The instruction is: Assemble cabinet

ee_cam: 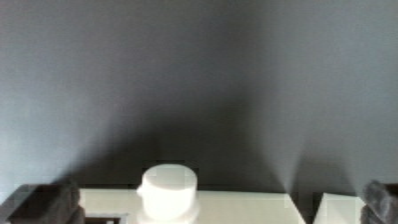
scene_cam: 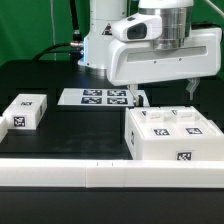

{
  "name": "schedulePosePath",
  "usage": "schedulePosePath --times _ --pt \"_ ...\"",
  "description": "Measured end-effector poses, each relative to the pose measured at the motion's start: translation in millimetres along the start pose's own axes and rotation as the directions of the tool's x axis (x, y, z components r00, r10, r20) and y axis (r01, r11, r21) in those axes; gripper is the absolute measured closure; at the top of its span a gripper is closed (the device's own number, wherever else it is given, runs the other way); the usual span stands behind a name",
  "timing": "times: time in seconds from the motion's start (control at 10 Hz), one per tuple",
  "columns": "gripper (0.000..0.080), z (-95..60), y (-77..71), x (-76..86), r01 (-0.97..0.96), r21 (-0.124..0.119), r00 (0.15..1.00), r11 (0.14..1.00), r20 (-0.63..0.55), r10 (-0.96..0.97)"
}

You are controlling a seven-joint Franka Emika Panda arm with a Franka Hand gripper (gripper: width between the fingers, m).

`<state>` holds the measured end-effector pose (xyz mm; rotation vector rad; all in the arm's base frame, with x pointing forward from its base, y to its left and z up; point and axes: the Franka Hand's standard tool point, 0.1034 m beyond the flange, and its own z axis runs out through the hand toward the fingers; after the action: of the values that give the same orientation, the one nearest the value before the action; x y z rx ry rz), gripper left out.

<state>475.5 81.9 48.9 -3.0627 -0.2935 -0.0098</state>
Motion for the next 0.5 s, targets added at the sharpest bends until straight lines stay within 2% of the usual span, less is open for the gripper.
schedulePosePath --times 0.3,0.5 --pt "0.0002 2.3 -1.2 -0.9 -0.010 0.001 1.000 1.000 0.001 0.010" --pt "0.0002 23.8 -7.8 -9.1 -0.050 -0.006 0.998 0.999 0.031 0.051"
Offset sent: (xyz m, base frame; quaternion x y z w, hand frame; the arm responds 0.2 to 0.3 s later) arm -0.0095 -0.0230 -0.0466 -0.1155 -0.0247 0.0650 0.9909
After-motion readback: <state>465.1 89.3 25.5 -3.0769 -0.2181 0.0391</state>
